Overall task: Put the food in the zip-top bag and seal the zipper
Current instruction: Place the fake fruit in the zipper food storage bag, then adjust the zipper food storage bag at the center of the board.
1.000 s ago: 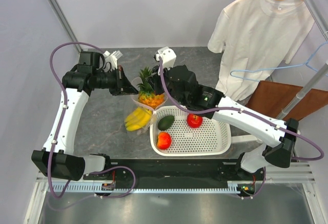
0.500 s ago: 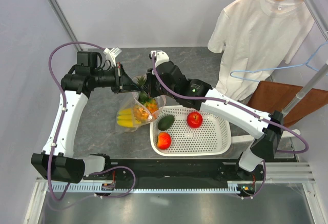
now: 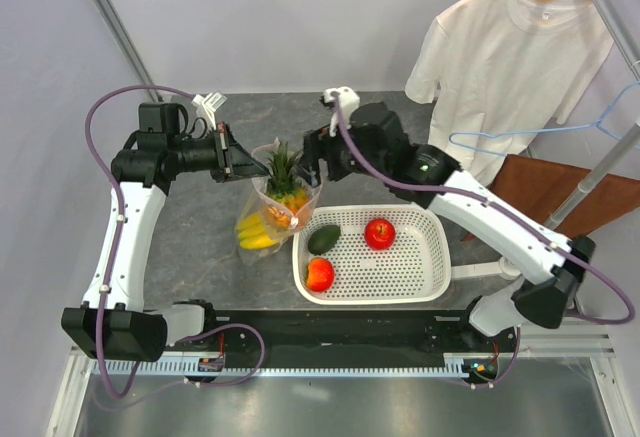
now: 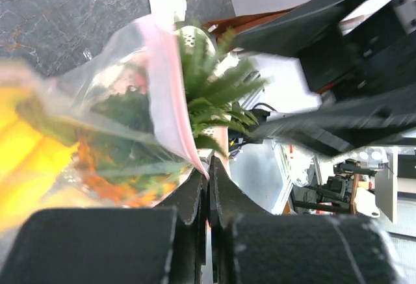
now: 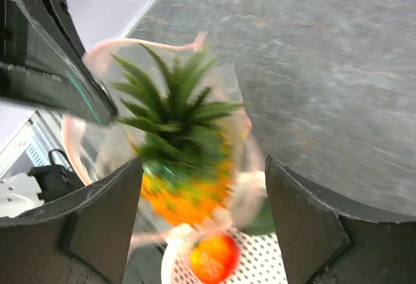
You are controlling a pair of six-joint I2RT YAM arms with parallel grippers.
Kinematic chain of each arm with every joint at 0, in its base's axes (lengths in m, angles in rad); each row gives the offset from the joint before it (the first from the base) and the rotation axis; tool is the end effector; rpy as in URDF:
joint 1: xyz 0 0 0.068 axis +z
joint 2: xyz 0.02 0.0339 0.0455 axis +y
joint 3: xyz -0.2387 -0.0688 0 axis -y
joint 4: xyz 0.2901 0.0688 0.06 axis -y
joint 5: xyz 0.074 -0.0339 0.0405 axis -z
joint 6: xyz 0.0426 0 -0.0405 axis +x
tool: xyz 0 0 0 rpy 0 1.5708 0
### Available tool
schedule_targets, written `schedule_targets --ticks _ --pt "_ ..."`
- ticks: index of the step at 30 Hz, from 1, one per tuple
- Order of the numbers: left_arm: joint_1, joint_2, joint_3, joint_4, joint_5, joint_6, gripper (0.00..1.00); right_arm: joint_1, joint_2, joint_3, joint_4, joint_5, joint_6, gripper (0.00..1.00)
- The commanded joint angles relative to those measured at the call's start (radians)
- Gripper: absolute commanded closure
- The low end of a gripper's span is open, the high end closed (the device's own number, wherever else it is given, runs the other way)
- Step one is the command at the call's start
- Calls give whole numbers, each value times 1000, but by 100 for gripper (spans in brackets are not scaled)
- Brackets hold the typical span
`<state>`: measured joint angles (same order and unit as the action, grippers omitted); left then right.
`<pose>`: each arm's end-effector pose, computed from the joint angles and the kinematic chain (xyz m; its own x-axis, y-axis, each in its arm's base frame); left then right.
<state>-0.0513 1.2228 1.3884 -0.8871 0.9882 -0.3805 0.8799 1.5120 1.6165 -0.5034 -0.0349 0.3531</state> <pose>0.2858 -0.0503 0.3805 -0.8555 -0.1607 -0.4923 0.3626 0.4929 -0.7909 0.2510 0.3059 0.3964 -0.5057 -0.0692 -0.8599 -0.6563 0.6778 0.3314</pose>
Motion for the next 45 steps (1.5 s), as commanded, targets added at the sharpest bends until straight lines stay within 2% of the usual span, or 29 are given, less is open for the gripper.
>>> schedule_targets --ticks 1,4,11,15,19,20,22,23,25,34,40,45 --pt "10 -28 -11 43 64 -21 98 -107 -90 -89 -20 -48 -46 18" --pt "11 -29 -12 43 63 -20 98 -148 -76 -101 -20 -127 -23 23" --pt "13 -29 -6 43 55 -24 98 -153 -39 -136 -11 -328 101 30" --pt "14 -31 -12 43 50 -24 98 -151 -65 -223 9 -329 115 41" --pt "18 -28 -22 42 50 -21 98 -151 -50 -241 40 -333 139 49" --pt "16 -28 -23 42 52 -21 98 -151 -46 -242 46 -341 144 57" --pt "16 -32 -25 42 49 -20 98 -151 -35 -242 57 -352 161 64" --pt "16 -32 -25 42 43 -18 98 -151 -30 -241 65 -362 174 82" --pt "18 -39 -26 34 26 -6 98 -151 -26 -227 78 -413 185 100" --pt "16 -80 95 -162 -371 213 98 -113 -55 -58 117 -528 185 100" --pt "13 -101 297 -282 -441 293 97 -85 -50 95 101 -530 168 100" --pt "7 -68 302 -357 -500 318 98 -85 -38 10 109 -504 179 100"
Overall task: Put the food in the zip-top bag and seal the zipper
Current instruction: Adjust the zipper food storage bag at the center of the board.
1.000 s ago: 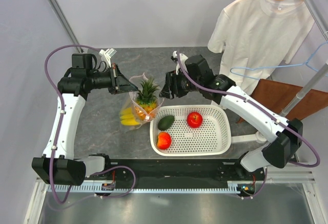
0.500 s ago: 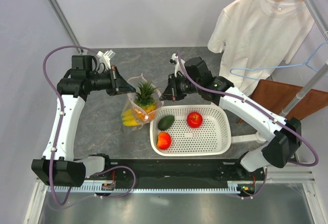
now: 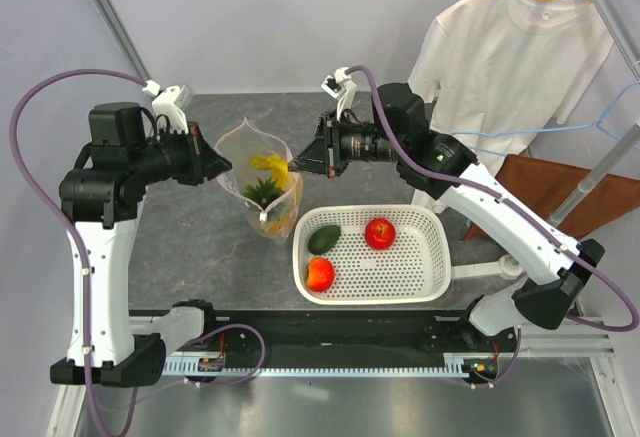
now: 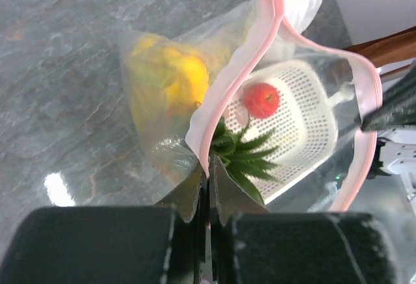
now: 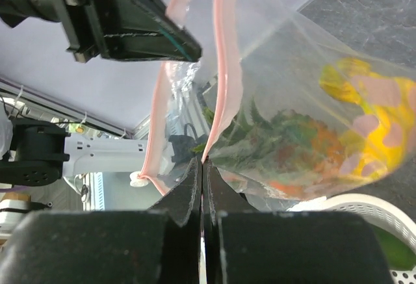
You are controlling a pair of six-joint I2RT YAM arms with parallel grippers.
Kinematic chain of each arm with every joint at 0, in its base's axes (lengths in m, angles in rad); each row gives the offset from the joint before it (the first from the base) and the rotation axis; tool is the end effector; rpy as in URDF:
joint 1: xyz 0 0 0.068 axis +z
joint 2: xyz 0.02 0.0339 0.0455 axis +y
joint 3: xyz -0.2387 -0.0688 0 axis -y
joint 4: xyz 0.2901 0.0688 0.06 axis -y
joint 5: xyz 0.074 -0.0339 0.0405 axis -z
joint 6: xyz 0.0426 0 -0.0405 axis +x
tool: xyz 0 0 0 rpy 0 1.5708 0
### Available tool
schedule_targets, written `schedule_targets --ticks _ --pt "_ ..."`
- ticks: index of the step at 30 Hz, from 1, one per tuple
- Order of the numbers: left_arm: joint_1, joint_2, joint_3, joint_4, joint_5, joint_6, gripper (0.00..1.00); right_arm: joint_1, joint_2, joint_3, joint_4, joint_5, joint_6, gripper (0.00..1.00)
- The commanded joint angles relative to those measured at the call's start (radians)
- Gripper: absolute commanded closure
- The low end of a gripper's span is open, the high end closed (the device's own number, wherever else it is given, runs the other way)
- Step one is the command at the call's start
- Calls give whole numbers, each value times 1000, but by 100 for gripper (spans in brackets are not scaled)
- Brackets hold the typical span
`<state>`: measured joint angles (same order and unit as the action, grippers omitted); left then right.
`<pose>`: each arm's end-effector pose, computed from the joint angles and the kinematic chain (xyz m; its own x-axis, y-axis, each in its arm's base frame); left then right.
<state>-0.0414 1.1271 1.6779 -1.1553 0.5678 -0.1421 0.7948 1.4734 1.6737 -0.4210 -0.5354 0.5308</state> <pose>0.2226 -0.0322 0.4696 -0.6297 -0.0934 -0.7712 0.3918 0.8191 -0.4191 0.2486 0.2844 0.4434 -0.6195 -0.0097 -0.7849 -0.7525 0.2922 0.5903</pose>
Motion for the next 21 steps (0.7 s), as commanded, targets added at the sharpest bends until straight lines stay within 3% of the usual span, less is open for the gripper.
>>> schedule_targets --ticks 1,6,14,17,18,20,21 --pt "-3 43 13 -101 -94 85 98 0 2 -87 27 9 -6 100" --pt "-6 92 -38 -138 -92 105 98 -6 31 -137 24 87 -58 100" --pt "-8 82 -129 -69 -39 75 98 -40 21 -126 -41 127 -161 100" --pt "-8 88 -142 -54 -31 58 98 -77 -19 -120 -100 137 -234 59" --pt "-8 91 -148 -52 -28 56 98 -106 -33 -132 -114 144 -250 40" --pt "-8 97 -153 -49 -17 55 98 -144 -86 -163 -154 141 -325 20" --pt "-8 102 -156 -49 0 58 98 -176 -108 -205 -166 137 -356 15"
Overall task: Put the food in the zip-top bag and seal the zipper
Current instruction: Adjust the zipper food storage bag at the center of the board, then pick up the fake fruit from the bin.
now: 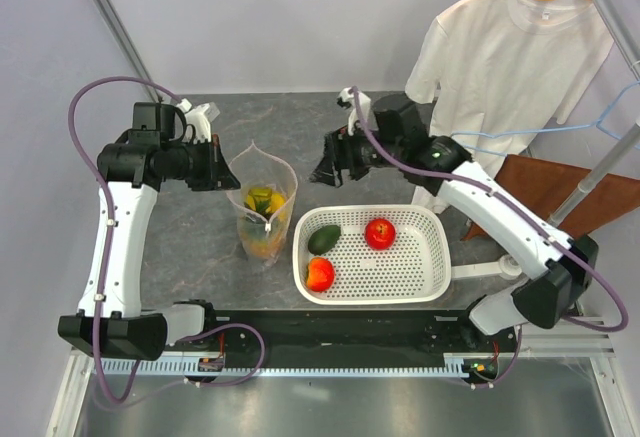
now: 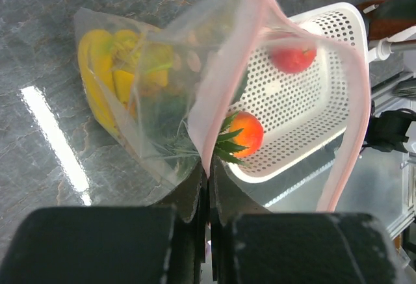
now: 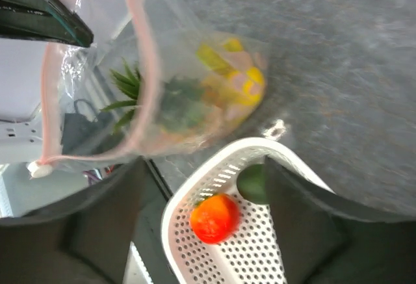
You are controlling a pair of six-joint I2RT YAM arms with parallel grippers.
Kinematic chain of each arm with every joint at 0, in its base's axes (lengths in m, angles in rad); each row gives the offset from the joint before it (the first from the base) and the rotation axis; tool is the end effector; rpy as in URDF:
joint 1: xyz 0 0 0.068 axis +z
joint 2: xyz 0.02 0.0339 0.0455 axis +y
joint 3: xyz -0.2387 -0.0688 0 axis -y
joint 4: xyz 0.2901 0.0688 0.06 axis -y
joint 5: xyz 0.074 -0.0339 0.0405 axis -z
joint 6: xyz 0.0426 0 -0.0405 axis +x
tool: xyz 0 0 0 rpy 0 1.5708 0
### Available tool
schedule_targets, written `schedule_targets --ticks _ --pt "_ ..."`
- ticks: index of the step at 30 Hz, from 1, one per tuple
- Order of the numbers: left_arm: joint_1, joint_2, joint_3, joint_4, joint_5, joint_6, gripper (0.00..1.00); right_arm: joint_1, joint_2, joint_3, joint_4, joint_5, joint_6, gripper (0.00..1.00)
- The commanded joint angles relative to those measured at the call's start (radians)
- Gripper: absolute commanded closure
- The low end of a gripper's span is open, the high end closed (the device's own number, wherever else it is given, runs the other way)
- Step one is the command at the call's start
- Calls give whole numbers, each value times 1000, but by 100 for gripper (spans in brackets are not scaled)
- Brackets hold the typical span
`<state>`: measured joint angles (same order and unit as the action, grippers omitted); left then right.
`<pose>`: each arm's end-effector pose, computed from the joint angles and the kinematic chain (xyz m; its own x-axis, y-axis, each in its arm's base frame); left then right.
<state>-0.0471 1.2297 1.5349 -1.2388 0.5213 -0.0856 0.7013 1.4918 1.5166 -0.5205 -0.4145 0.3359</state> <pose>0.2635 -0.0337 0.3937 -0.8287 -0.0352 -0.5585 0.2669 0.8524 -0.4497 0.2862 0.2641 0.3649 -0.6270 -0.1346 -0.7673 -0.6933 0.5456 0.4708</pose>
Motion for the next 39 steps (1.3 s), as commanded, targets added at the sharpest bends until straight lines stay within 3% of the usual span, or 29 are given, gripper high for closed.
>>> schedule_targets --ticks 1,6,8,15,20,24,39 --pt "-2 1 -13 38 48 3 98 -98 -148 -74 -81 22 -202 12" --pt "0 10 -5 39 55 24 98 -117 -260 -264 -182 111 -512 2" --pt "-2 17 -5 39 77 27 98 -117 -272 -314 -185 172 -538 2" --pt "0 8 -1 42 71 21 98 -117 -252 -482 -96 396 -293 2" --pt "-2 -4 -15 50 63 4 98 -117 -257 -587 -53 407 -164 2" --pt "-2 -1 -21 55 71 -3 98 -108 -235 -615 -23 349 -159 2" --pt "0 -2 -42 68 89 -11 98 -36 -97 -662 119 450 -143 2"
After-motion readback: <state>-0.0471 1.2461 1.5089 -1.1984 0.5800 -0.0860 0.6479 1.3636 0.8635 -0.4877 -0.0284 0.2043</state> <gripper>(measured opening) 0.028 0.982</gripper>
